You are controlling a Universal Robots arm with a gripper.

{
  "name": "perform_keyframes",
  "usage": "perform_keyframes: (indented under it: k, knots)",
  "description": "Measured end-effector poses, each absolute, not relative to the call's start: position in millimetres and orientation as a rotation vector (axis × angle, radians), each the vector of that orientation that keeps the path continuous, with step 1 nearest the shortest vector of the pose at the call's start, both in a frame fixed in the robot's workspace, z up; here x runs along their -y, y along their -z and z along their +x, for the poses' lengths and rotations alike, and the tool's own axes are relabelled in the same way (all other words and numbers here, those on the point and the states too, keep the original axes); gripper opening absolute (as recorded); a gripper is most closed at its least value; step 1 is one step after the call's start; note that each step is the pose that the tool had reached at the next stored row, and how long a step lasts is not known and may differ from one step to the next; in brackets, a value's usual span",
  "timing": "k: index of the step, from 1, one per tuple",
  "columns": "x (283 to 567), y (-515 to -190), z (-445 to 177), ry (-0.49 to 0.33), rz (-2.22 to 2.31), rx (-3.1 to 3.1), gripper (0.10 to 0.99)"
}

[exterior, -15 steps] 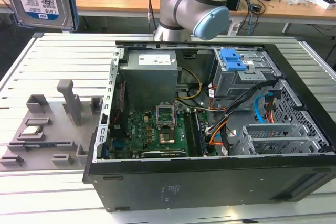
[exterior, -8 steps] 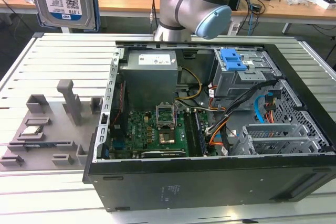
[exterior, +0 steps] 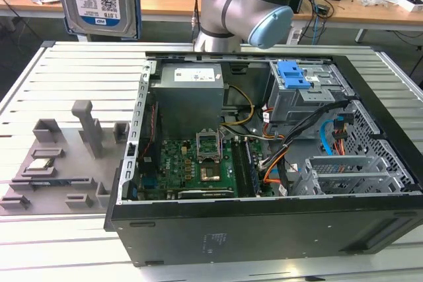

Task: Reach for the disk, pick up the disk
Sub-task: 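Pick up the disk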

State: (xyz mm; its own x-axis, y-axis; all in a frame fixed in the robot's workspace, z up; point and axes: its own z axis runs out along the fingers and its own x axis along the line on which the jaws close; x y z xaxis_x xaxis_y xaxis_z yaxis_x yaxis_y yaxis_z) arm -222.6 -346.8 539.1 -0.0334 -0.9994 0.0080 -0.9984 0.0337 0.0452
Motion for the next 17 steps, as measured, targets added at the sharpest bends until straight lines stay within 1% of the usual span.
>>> perform_keyframes:
  k: [17]
  knots:
    - [346.8, -539.2, -171.2, 0.041, 2.157, 2.231, 0.365]
